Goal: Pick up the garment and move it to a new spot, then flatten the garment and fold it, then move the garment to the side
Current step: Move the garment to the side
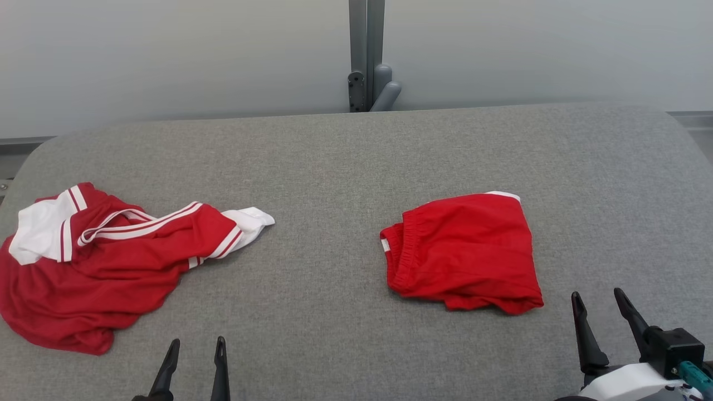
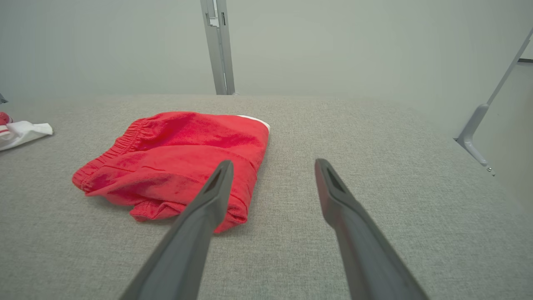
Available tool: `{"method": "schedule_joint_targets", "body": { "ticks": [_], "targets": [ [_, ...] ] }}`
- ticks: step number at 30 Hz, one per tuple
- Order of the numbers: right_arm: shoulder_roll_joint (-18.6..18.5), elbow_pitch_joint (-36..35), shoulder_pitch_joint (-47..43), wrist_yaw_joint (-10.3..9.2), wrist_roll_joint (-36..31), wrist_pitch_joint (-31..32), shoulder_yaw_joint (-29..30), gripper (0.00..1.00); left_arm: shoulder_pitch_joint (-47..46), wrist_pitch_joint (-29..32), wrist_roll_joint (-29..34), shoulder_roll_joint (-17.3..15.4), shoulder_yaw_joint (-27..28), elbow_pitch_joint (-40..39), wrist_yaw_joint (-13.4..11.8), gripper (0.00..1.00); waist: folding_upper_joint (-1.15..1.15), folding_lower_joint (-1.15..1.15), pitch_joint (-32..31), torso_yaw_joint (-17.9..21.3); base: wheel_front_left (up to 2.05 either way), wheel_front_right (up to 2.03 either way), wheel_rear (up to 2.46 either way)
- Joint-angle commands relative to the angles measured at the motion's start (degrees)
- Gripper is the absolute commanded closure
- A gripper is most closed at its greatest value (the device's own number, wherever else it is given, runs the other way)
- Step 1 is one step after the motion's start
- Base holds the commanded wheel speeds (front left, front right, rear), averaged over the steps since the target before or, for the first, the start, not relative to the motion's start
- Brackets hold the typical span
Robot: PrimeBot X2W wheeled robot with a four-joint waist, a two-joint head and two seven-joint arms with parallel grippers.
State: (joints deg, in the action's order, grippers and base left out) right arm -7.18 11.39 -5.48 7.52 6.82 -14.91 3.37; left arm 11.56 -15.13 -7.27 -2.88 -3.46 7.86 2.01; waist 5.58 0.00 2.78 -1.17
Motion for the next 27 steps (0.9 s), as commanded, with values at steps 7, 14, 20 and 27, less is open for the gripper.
{"method": "schedule_joint_targets", "body": {
  "ticks": [7,14,20,27],
  "targets": [
    [0.4,5.8,4.7,-0.05,11.6,0.7,0.0,0.0,-1.0,0.0,0.4,0.0,-0.1,-0.3,0.5,0.0,0.0,0.0,1.4,-0.5,0.0,0.0,0.0],
    [-4.8,15.1,21.1,-0.03,26.8,20.3,-3.7,0.0,-4.4,0.0,1.5,0.0,-1.8,-0.2,1.6,0.0,0.0,0.0,6.8,-2.0,0.0,0.0,0.0],
    [-5.2,24.4,29.7,-0.04,28.5,30.7,-4.5,0.0,-6.3,0.0,1.9,0.0,-3.1,0.9,2.1,0.0,0.0,0.0,8.6,-3.7,0.0,0.0,0.0],
    [-4.1,32.7,35.3,-0.04,30.5,33.6,-5.7,0.9,-8.0,0.0,1.2,0.0,-4.1,1.2,1.5,0.0,0.0,0.0,9.9,-5.5,0.0,0.0,0.0]
  ]
}}
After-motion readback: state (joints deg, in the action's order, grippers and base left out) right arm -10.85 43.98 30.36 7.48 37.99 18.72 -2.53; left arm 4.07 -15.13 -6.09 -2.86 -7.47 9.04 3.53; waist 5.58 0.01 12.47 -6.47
